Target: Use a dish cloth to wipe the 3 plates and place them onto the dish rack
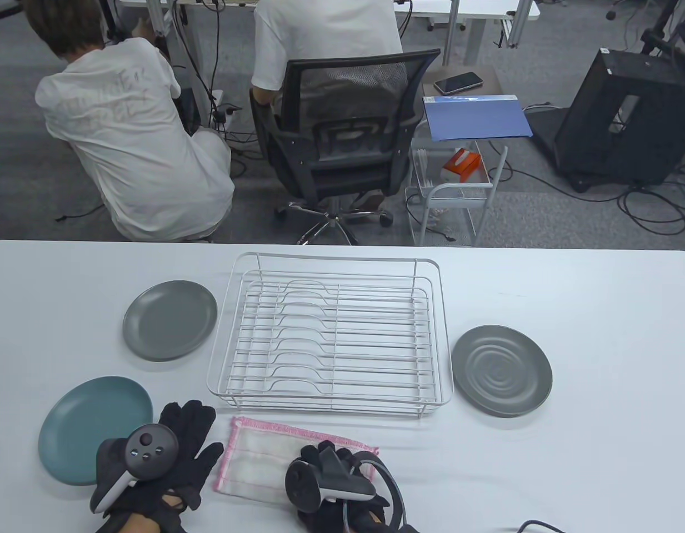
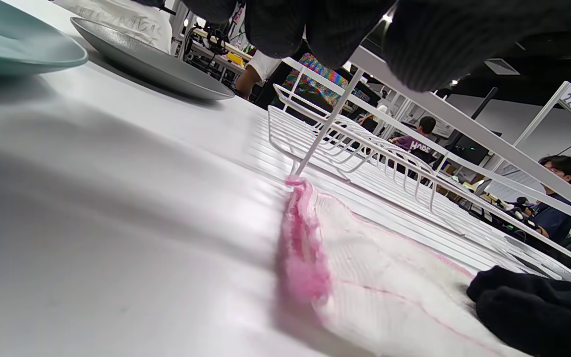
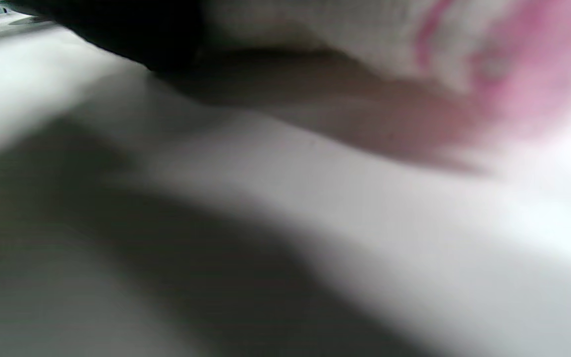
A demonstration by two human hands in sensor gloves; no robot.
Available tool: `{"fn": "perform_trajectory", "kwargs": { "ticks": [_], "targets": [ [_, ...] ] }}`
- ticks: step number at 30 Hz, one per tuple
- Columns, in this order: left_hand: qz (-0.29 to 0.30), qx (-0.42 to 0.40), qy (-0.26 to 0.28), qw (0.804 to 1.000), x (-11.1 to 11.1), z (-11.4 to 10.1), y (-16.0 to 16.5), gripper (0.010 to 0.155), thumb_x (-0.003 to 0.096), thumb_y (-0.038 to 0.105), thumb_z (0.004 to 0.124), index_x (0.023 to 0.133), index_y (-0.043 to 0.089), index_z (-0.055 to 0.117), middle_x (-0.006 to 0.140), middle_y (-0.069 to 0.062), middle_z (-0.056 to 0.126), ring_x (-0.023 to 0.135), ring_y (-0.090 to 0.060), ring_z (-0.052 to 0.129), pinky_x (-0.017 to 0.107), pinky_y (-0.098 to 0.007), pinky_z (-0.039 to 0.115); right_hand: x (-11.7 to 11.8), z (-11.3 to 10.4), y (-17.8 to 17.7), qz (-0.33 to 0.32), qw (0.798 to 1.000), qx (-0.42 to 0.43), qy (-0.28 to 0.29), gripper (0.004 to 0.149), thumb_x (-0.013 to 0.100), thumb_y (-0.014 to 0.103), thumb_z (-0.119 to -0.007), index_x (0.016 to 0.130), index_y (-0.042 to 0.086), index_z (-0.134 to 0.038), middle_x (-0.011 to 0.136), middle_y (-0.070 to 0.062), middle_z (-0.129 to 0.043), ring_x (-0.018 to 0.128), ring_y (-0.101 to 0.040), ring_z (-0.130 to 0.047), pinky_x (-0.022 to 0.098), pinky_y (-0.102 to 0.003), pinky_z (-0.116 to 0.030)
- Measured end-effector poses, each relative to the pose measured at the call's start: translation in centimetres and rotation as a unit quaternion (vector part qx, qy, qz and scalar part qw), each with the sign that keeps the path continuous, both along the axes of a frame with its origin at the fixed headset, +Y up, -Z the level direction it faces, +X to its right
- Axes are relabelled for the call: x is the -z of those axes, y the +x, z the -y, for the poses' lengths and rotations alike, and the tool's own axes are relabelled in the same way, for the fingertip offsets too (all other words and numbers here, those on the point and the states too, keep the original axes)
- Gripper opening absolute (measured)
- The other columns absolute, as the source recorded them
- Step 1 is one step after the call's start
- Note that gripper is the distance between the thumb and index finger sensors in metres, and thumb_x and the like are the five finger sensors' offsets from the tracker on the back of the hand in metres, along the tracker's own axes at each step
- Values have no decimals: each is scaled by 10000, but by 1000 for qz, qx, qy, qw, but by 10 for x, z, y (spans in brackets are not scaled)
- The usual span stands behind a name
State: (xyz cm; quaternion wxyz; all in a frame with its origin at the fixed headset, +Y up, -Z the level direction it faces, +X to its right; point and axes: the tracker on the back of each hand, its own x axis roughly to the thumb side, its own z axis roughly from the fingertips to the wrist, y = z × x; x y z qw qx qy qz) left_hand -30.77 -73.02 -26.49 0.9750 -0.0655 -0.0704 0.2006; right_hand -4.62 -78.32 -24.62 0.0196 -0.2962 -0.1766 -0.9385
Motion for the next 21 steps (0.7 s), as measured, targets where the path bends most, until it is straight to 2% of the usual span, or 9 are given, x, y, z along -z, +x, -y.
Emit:
{"fn": "perform_trajectory", "kwargs": {
  "ticks": [2, 4, 9, 11, 15, 21],
  "targets": [
    [-4, 1, 3, 1000, 0, 0, -1, 650, 532, 541, 725, 1093, 289, 515, 1210, -56, 429, 1110, -402, 305, 753, -620, 351, 0, -4, -4, -23, 999, -22, 34, 659, 488, 410, -695, 994, 110, -397, 1031, -207, -333, 936, -493, -380, 653, -629, -417],
    [-12, 1, 6, 1000, -1, -1, -5, 650, 529, 541, 726, 1092, 289, 520, 1210, -55, 435, 1110, -402, 309, 753, -619, 354, 1, -10, -3, -35, 998, -6, 51, 640, 481, 412, -699, 992, 98, -475, 1023, -215, -422, 922, -494, -471, 643, -624, -479],
    [-57, -27, 36, 997, -7, -6, -26, 646, 522, 530, 735, 1083, 269, 547, 1196, -77, 459, 1093, -419, 329, 736, -624, 371, 3, -33, 21, 16, 989, 140, 38, 606, 466, 395, -715, 958, 55, -621, 976, -255, -584, 869, -504, -618, 605, -631, -567],
    [-92, -41, 60, 993, -10, -10, -38, 644, 521, 529, 738, 1079, 262, 558, 1190, -84, 478, 1088, -425, 346, 733, -625, 382, 5, -43, 39, 48, 970, 240, 10, 595, 463, 391, -717, 942, 43, -656, 957, -264, -623, 850, -508, -652, 594, -632, -587],
    [-135, -60, 56, 987, -9, -8, -53, 647, 523, 531, 736, 1082, 266, 545, 1193, -81, 466, 1091, -423, 333, 737, -624, 371, 8, -50, 66, 81, 918, 386, -36, 578, 467, 388, -726, 914, 22, -704, 922, -277, -680, 809, -515, -707, 564, -638, -622],
    [-171, -54, 58, 982, -9, -6, -60, 656, 523, 529, 741, 1083, 257, 536, 1189, -93, 454, 1077, -455, 339, 730, -631, 375, 15, -44, 89, 114, 852, 499, -108, 567, 472, 383, -730, 900, 12, -719, 904, -288, -698, 789, -521, -722, 550, -644, -632]
  ]
}}
